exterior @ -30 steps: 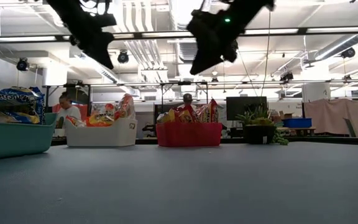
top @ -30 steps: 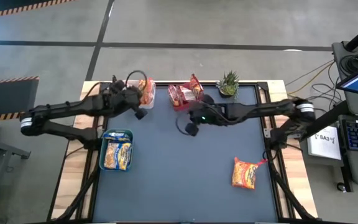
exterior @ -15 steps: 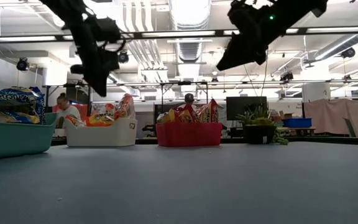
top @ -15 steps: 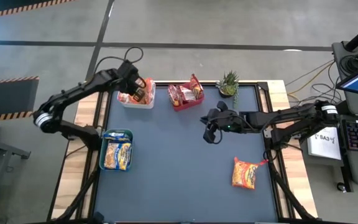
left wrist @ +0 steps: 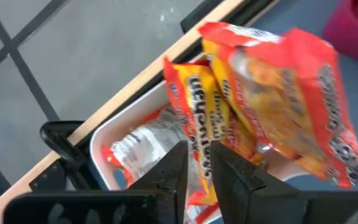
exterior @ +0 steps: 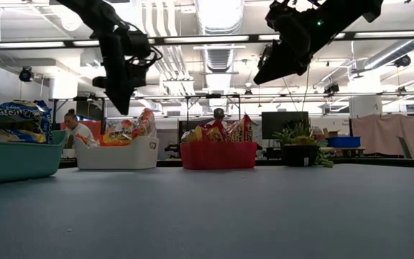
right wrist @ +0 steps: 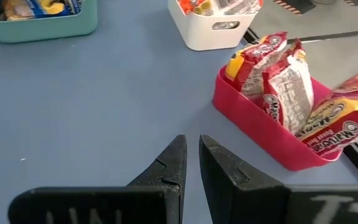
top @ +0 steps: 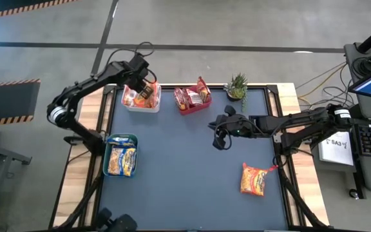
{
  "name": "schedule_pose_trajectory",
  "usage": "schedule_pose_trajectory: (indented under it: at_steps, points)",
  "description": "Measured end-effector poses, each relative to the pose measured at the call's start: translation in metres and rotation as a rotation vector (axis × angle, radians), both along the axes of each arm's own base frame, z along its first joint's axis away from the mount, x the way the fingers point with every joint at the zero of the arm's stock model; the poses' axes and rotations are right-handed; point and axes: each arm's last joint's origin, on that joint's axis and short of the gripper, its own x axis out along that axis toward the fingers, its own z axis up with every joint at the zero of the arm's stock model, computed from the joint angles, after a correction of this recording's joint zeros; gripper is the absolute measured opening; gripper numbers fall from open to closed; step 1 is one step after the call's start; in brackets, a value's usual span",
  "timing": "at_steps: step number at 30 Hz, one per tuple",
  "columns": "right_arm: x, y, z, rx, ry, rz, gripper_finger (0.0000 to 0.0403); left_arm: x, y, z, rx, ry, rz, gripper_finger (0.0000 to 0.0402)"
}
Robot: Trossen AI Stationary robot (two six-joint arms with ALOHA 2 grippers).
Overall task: Sort Maruchan noodles
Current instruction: Adjust the orange noodle pack in the white bin
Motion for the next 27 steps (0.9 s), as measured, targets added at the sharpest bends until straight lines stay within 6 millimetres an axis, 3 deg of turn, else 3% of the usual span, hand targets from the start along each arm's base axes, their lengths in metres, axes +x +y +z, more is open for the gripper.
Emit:
schedule_pose_trajectory:
  at_steps: [5, 14, 20, 27]
  points:
    - [0.000, 0.000, -0.001, 0.006, 0.006, 0.008, 0.0034, -0.005, 0.008, -0.005, -0.015, 0.013, 0.033, 0.0088]
    - [-0.001, 0.000, -0.002, 0.007, 0.017, 0.008, 0.0034, -0.012, 0.009, -0.031, -0.064, 0.013, 0.042, 0.0163]
    - [-0.001, 0.000, -0.002, 0.009, 0.017, 0.006, 0.0034, -0.011, 0.009, -0.043, -0.076, -0.031, 0.023, 0.0166]
    - [-0.001, 0.000, -0.002, 0.011, 0.016, 0.005, 0.0034, -0.010, 0.009, -0.049, -0.079, -0.034, 0.028, 0.0140]
